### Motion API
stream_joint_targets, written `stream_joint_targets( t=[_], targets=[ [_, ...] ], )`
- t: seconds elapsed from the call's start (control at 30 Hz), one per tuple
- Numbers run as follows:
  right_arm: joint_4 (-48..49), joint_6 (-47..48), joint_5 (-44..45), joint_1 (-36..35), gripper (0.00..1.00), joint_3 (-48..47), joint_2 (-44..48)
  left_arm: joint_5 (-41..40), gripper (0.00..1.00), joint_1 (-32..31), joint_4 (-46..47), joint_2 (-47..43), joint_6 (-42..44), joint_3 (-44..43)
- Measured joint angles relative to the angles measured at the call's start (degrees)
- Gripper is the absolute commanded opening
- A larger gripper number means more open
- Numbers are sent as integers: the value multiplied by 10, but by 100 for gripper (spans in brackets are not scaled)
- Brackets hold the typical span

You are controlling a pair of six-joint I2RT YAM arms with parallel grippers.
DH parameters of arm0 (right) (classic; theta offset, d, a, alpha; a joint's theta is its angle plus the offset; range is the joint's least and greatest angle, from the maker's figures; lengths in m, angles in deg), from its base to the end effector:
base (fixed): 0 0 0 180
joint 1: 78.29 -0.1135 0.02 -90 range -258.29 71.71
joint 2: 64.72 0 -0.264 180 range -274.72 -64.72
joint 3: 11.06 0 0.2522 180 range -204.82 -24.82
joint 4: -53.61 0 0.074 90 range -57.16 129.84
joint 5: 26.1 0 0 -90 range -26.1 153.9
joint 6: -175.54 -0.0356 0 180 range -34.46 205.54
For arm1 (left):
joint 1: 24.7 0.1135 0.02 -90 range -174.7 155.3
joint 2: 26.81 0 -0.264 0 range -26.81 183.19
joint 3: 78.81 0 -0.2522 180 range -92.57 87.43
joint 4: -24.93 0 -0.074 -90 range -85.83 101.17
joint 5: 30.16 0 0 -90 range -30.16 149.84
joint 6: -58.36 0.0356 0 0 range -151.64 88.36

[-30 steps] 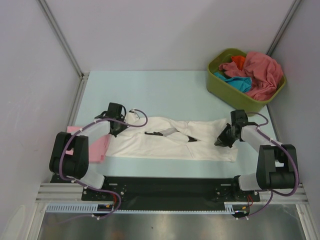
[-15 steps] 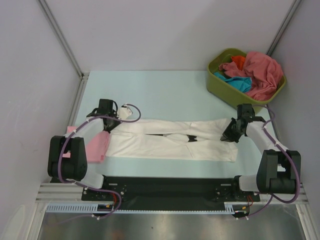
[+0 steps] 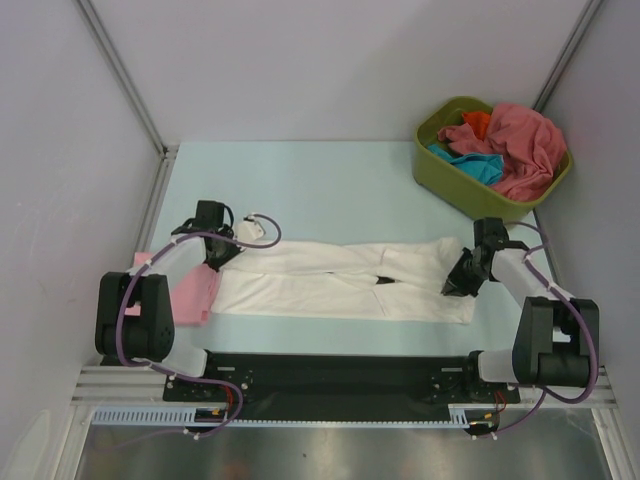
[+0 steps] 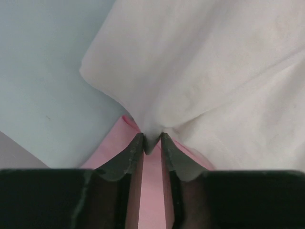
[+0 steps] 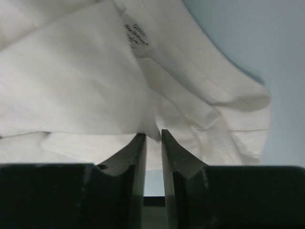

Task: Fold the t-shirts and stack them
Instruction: Fold the tshirt

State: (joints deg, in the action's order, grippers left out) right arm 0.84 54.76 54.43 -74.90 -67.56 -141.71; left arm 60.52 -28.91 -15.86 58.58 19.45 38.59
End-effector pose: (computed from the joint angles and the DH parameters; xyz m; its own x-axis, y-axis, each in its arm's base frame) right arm 0.2282 -0.0076 0.1780 -0.8157 0.5540 -0.1668 0.4987 0.8194 0.2828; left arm 0.2793 -0.0210 0.1808 -0.4998 0.8170 -0.2877 0.7444 0.5750 0.3396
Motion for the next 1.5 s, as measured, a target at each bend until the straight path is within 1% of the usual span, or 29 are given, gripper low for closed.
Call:
stream_joint_targets(
  t=[0.03, 0.07, 0.1, 0.17, 0.2, 0.27, 0.37, 0.43, 0.5, 0.6, 0.63, 0.7, 0.8, 0.9, 0.97, 1.0, 1.07, 1.1, 1.13, 1.17, 1.2, 1.27, 1.3, 1.4, 1.5],
  targets=[
    [1, -2, 0, 0, 35, 0, -3, 2, 35, 0, -5, 0, 2, 0],
    [1, -1, 2, 0, 40, 0, -4, 8, 43, 0, -13, 0, 2, 0],
    [0, 0, 3, 0, 46, 0, -5, 12, 46, 0, -19, 0, 4, 0],
    [-2, -1, 9, 1, 50, 0, -1, 20, 51, 1, -38, 0, 2, -5],
    [-5, 0, 14, 1, 52, 0, 3, 28, 52, 2, -49, 0, 2, -10],
    [-16, -1, 24, 1, 52, -4, 18, 48, 53, 3, -81, 0, 1, -33],
    [-40, -2, 49, 1, 54, -19, 55, 100, 54, 14, -128, 0, -1, -92],
    [-53, -7, 68, 1, 54, -27, 85, 127, 55, 24, -140, 0, -12, -133],
    [-64, -16, 83, 4, 54, -28, 112, 134, 55, 30, -129, 2, -35, -156],
    [-77, -39, 98, 15, 54, -18, 150, 111, 56, 31, -90, 27, -79, -166],
    [-80, -47, 102, 18, 55, -9, 161, 103, 60, 31, -77, 41, -90, -167],
    [-84, -64, 108, 22, 56, 10, 177, 86, 61, 29, -55, 83, -107, -169],
    [-89, -97, 116, 24, 56, 40, 185, 55, 62, 18, -33, 145, -117, -170],
    [-79, -131, 119, 25, 55, 70, 183, 27, 62, 2, -14, 188, -119, -170],
    [-67, -148, 121, 25, 53, 85, 177, 18, 59, -5, 0, 189, -118, -173],
    [-59, -157, 121, 25, 49, 94, 172, 16, 57, -6, 7, 191, -119, -172],
    [-41, -169, 123, 25, 39, 110, 160, 18, 33, -9, 12, 190, -119, -165],
    [-32, -173, 125, 24, 28, 118, 155, 24, 23, -11, 16, 188, -118, -159],
    [-26, -174, 127, 25, 23, 124, 150, 28, 10, -14, 21, 183, -116, -150],
    [-18, -179, 128, 25, 19, 130, 143, 34, 5, -18, 26, 175, -113, -137],
    [-17, -180, 129, 25, 11, 130, 137, 37, 0, -23, 31, 167, -106, -124],
    [-17, -181, 130, 27, 5, 126, 126, 45, 0, -28, 36, 148, -99, -101],
    [-17, -178, 129, 27, 4, 123, 118, 51, 0, -28, 35, 139, -97, -91],
    [-21, -165, 127, 27, 1, 104, 86, 68, 0, -28, 31, 111, -90, -61],
    [-31, -145, 124, 27, 0, 76, 47, 83, 0, -28, 16, 74, -80, -24]
  ],
)
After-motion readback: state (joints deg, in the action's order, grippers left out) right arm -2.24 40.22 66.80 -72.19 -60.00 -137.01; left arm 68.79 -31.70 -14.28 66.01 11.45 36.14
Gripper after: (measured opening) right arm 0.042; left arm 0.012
